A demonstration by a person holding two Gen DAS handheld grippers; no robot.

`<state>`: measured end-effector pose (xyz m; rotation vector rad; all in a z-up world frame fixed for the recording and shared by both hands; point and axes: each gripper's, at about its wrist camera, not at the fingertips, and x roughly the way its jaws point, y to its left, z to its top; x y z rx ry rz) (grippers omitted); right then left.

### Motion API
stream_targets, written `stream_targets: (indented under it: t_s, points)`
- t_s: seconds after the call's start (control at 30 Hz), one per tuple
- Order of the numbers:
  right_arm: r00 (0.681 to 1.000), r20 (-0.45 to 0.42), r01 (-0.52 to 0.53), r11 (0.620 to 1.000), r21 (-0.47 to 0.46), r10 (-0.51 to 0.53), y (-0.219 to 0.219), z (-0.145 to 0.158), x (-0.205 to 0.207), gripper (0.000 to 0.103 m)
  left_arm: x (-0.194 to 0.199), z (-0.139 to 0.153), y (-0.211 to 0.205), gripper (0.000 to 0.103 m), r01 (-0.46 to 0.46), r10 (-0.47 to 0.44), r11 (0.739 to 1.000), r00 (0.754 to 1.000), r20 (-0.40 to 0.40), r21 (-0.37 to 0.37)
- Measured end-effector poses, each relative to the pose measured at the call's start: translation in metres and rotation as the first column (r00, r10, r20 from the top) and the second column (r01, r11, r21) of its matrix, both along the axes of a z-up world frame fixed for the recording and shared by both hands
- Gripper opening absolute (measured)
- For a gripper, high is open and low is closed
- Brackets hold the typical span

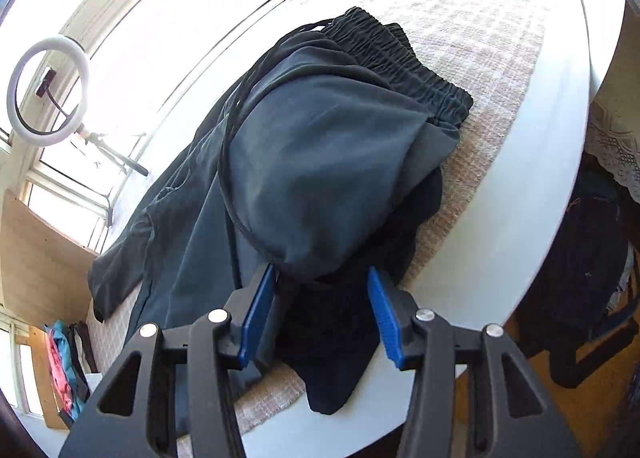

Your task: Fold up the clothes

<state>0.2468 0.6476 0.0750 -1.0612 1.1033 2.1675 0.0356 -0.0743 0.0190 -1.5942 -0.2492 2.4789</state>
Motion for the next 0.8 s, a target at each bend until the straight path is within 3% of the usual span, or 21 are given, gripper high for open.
stream_targets:
  t_s: [0.1,0.13,0.2,0.3,0.4,0.47,0.53,0.63,0.73,0.8]
  points:
    - [1.000,0.000,0.012,0.999,-0.035,-0.012,0.013,-0.007,-0.011,0.045,0.000,0.001,-0.001,0.000,-0.010,0.010,1.000,1.000,-0.006,0.013]
    - [1.000,0.007,0.015,0.999,-0.032,-0.014,0.013,-0.009,-0.013,0.040,-0.001,0.001,-0.002,0.000,-0.016,0.016,1.000,1.000,-0.003,0.027]
    - [1.000,-0.003,0.020,1.000,-0.005,-0.020,0.010,-0.005,-0.013,0.016,-0.001,0.005,-0.006,0.000,-0.036,0.036,0.997,0.999,-0.004,0.061]
    - [0.999,-0.043,0.023,0.998,0.062,-0.021,0.002,0.016,-0.005,0.006,0.002,0.019,-0.012,0.000,-0.071,0.074,0.992,0.997,-0.027,0.103]
    - [0.998,-0.060,0.035,0.987,0.160,-0.026,0.002,0.042,0.000,0.005,0.003,0.033,-0.015,0.000,-0.073,0.082,0.988,0.995,-0.062,0.140]
    - [0.997,-0.044,0.064,0.978,0.199,-0.056,0.007,0.049,0.009,0.005,-0.004,0.025,-0.008,0.000,-0.058,0.064,0.994,0.996,-0.057,0.090]
    - [0.997,0.073,0.012,0.974,0.225,-0.029,0.012,0.034,-0.003,0.005,-0.011,0.013,-0.001,0.000,-0.038,0.040,0.997,0.999,-0.032,0.060]
    - [0.979,0.196,-0.082,0.988,0.134,0.055,0.003,0.018,-0.018,0.008,-0.011,0.005,0.001,0.000,-0.032,0.033,0.998,0.999,-0.012,0.060]
    - [0.964,0.260,-0.117,0.972,0.202,0.062,-0.024,0.042,-0.011,0.014,-0.008,0.008,-0.004,0.000,-0.034,0.035,0.996,0.999,-0.015,0.077]
    - [0.964,0.238,-0.180,0.952,0.249,0.120,-0.052,0.067,-0.017,0.015,-0.011,0.004,-0.005,0.000,-0.022,0.021,0.997,1.000,0.009,0.080]
